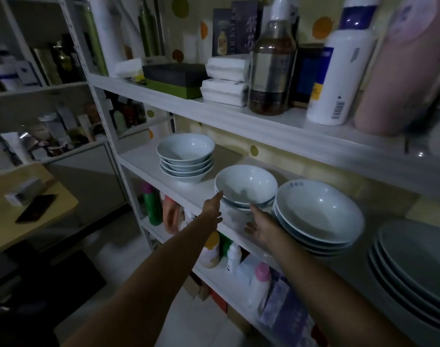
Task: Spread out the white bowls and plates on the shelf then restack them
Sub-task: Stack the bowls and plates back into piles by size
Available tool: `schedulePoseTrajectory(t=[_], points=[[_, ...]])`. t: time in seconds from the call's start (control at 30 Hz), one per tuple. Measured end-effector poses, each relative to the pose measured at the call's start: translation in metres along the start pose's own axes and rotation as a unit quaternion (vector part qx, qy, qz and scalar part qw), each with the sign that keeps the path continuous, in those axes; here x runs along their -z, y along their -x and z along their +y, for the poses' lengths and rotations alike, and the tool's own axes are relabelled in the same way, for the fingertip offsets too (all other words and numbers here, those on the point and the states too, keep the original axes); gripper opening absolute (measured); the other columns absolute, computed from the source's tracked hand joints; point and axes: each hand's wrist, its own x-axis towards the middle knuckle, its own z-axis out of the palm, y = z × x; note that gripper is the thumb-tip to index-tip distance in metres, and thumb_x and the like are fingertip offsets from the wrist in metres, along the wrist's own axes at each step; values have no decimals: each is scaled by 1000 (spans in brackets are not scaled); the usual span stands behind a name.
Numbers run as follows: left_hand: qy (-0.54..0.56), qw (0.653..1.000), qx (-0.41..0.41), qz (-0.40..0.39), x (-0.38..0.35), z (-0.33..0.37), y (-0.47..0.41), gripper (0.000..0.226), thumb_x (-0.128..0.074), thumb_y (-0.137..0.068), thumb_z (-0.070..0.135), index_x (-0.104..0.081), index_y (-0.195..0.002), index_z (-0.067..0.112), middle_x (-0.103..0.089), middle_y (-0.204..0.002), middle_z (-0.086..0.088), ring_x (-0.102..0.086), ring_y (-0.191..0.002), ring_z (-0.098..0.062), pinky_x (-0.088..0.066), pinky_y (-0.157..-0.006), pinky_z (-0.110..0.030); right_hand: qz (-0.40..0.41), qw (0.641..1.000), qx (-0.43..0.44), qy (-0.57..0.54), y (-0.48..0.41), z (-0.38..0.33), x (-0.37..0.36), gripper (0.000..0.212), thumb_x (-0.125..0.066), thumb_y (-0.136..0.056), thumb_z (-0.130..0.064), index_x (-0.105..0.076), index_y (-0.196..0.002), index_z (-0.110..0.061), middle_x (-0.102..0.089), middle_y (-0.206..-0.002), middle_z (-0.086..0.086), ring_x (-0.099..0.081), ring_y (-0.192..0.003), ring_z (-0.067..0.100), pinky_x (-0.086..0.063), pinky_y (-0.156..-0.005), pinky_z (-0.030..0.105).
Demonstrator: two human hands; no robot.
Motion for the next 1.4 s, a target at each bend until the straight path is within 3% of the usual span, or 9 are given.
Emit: schedulePoseTrajectory(t=[0.17,0.4,0.6,0.7,0.97,1.07,1.17,1.27,1.4], points=[[-27,999,17,-32,10,24,-48,66,-59,-89,41,-32,-141,9,-33,-146,-18,-34,-133,-41,-36,-103,-56,100,992,-4,-76,-29,-6,-19,84,-63,-83,-49,-20,-150,-22,-43,-144,17,-54,-120,36,-54,-87,43],[-67,985,65,-145,14,47,-98,67,-66,-84,36,-35,-140,16,-42,-139,-15,-44,-118,-38,-44,-96,-59,132,965,106,-199,-54,2,-35,76,-67,-85,-31,-23,-147,-35,-43,-144,10,-51,-119,39,-51,-86,61],[-77,977,78,-183,26,51,-110,42,-57,-90,10,-43,-130,10,-43,-137,-17,-44,-122,-39,-48,-91,-56,120,962,93,-229,-46,6,-38,66,-61,-91,-21,-28,-147,-31,-42,-145,12,-50,-121,40,-55,-75,51],[-93,971,87,-200,32,52,-112,47,-52,-90,7,-40,-135,12,-44,-127,-15,-44,-112,-36,-48,-92,-53,101,965,96,-221,-43,9,-37,59,-57,-93,-17,-32,-146,-25,-44,-143,15,-51,-114,39,-52,-77,52],[-88,977,106,-161,56,40,-93,51,-60,-87,21,-40,-133,14,-44,-121,-15,-45,-108,-35,-50,-84,-50,82,977,73,-180,-15,19,-33,58,-57,-92,-9,-35,-144,-22,-42,-140,17,-45,-121,45,-56,-65,57],[-61,985,89,-134,66,32,-75,44,-61,-85,22,-45,-125,15,-47,-118,-14,-46,-106,-35,-49,-88,-52,53,981,68,-171,3,28,-28,55,-58,-91,-7,-38,-140,-22,-44,-137,19,-47,-116,47,-56,-63,58],[-53,989,73,-114,77,16,-55,61,-66,-66,28,-50,-122,8,-55,-119,-18,-53,-109,-40,-46,-95,-60,44,987,48,-148,27,43,-28,61,-67,-82,-10,-42,-138,-18,-49,-134,22,-52,-113,45,-57,-64,54],[-59,992,53,-94,85,-3,-21,40,-59,-77,22,-50,-114,9,-55,-114,-20,-52,-106,-40,-45,-98,-58,24,987,61,-148,60,64,-21,51,-61,-88,-9,-44,-136,-17,-51,-132,23,-55,-108,44,-56,-64,54],[-80,992,51,-78,85,-33,39,46,-58,-77,23,-53,-118,3,-55,-104,-19,-53,-92,-37,-50,-75,-44,26,989,66,-129,116,96,12,55,-60,-90,-8,-38,-139,-19,-47,-136,20,-52,-111,46,-56,-60,53]])
